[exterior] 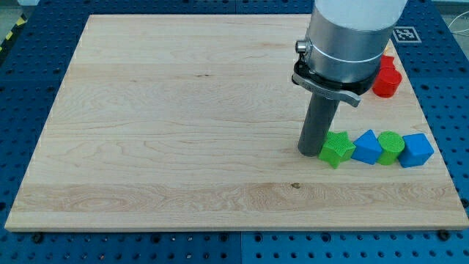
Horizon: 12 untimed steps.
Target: Point your arm to the red star
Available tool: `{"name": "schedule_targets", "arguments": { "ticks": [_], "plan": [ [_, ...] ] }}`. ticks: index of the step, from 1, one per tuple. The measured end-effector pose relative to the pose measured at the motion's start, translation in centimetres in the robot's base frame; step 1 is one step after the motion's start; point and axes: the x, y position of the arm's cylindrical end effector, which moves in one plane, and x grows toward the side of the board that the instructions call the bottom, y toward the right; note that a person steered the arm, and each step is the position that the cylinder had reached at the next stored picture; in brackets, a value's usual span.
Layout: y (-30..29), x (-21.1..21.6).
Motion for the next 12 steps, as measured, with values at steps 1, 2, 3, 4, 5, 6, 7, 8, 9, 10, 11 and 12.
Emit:
{"name": "schedule_targets", "arguments": {
  "ticks": [1, 2, 3, 4, 5, 6, 7, 8, 9, 10, 11, 12],
  "plan": [
    [-1.4, -1.2],
    [-4.5, -5.6],
    [-5.0, -8.8],
    [-4.5, -9.9],
    [-2.5, -9.9],
    [-0.2, -9.9],
    [1.9, -9.8],
    [4.5, -9.3],
    [7.4, -8.4],
    [9.6, -8.7],
    [12.1, -8.8],
    [14.8, -8.8]
  ]
}}
